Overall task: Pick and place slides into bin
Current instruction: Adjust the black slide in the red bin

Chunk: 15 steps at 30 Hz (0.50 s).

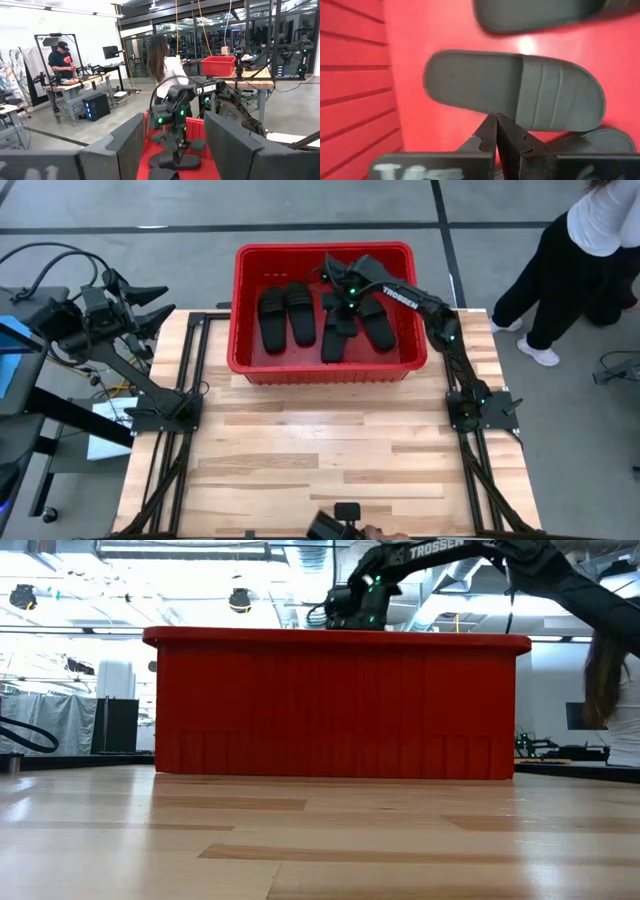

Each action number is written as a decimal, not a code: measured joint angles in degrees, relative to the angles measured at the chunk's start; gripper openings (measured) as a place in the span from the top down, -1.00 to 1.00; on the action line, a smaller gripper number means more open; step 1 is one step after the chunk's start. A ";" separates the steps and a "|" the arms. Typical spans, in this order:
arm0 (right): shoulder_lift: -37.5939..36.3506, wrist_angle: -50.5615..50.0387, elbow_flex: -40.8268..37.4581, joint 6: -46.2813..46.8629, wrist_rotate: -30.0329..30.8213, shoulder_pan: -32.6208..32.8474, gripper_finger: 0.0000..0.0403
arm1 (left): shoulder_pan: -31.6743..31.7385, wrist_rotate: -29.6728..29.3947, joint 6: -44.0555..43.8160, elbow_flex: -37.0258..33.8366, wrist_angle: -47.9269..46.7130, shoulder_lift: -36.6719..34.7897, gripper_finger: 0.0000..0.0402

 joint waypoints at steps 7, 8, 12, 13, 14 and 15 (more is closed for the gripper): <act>4.78 0.92 -0.13 2.66 2.58 1.04 1.00 | 0.00 2.17 -0.02 0.00 -1.69 0.02 0.02; 5.37 1.84 -0.13 2.67 2.64 1.10 1.00 | 0.00 2.56 -0.02 0.00 -1.65 0.03 0.02; 5.73 5.01 -0.14 2.56 2.73 1.27 1.00 | 0.00 3.06 -0.09 0.00 -1.65 0.04 0.02; 5.69 6.47 -0.09 2.43 2.74 1.27 1.00 | 0.00 3.07 -0.35 0.00 -1.65 0.04 0.02; 5.69 7.89 -0.09 2.40 2.73 1.27 1.00 | 0.02 3.07 -0.79 0.00 -1.65 0.04 0.02; 5.69 9.30 -0.10 2.39 2.72 1.27 1.00 | 0.00 3.07 -1.04 0.00 -1.63 0.04 0.02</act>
